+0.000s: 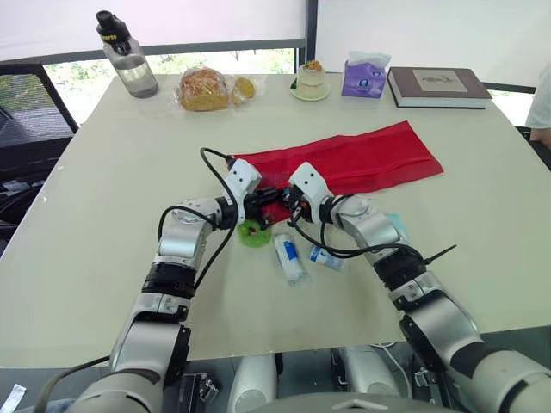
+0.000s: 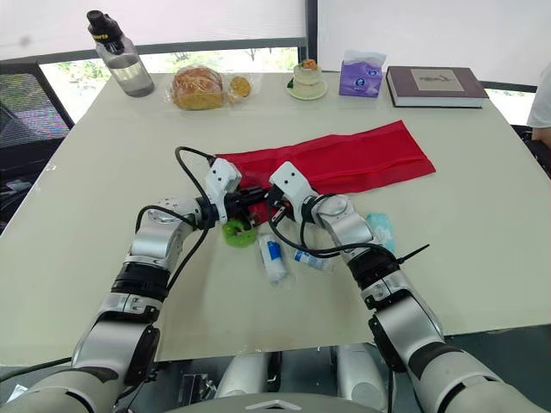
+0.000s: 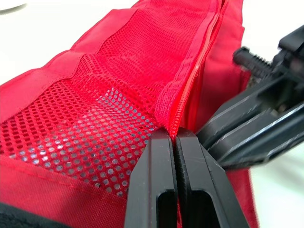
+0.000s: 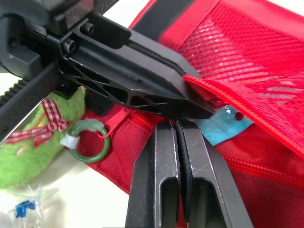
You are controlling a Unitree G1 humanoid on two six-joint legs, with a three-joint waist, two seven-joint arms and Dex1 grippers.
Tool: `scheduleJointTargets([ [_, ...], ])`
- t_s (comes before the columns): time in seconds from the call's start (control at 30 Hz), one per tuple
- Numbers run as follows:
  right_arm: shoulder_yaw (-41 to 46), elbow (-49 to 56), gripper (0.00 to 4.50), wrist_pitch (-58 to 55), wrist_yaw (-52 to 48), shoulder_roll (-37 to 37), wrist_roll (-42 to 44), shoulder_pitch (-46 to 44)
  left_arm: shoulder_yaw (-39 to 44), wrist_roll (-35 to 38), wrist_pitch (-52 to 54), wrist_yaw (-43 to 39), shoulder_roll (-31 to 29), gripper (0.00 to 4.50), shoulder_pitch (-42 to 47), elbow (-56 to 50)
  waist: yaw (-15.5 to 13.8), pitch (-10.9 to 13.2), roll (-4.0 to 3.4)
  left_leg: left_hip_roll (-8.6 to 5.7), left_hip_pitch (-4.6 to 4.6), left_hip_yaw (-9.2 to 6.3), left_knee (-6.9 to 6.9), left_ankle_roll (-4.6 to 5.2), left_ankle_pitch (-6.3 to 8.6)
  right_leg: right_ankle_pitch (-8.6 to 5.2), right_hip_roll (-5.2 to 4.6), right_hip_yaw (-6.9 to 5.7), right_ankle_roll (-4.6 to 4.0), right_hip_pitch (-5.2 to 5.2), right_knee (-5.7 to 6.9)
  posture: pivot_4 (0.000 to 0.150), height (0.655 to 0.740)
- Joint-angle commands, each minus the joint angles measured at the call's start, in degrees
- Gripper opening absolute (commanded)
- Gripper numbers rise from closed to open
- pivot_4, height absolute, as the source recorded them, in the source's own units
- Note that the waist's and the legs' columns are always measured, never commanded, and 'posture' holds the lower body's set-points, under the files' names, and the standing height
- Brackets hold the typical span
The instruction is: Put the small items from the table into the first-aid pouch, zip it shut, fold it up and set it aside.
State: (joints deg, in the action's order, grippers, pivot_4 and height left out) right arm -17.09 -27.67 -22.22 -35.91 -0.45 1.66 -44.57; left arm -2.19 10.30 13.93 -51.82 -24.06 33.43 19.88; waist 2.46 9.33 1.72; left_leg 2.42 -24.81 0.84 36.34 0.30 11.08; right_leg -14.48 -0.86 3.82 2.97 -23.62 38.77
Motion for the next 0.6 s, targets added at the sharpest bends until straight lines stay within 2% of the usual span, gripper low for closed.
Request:
scheduleJointTargets([
  [0.03, 1.53, 0.91, 0.09, 1.73, -0.22, 1.74, 1.59, -1.39, -1.33, 1.71, 0.99, -1.23, 1.27, 0.0, -0.11, -4.54, -0.01, 0.0, 0.0, 0.0, 0.0, 0.0, 0.0, 0.0, 0.0, 0.0, 0.0, 0.0, 0.0, 0.0, 0.0, 0.15, 0.74],
  [0.6, 12.86, -9.09, 0.09, 11.17, 12.7, 5.31, 3.53, -5.32, -2.36, 1.67, 3.62, -1.26, 1.95, 0.0, -3.76, -8.15, 0.08, 0.0, 0.0, 0.0, 0.03, 0.0, 0.0, 0.0, 0.0, 0.0, 0.0, 0.01, 0.0, 0.0, 0.02, 0.15, 0.74],
])
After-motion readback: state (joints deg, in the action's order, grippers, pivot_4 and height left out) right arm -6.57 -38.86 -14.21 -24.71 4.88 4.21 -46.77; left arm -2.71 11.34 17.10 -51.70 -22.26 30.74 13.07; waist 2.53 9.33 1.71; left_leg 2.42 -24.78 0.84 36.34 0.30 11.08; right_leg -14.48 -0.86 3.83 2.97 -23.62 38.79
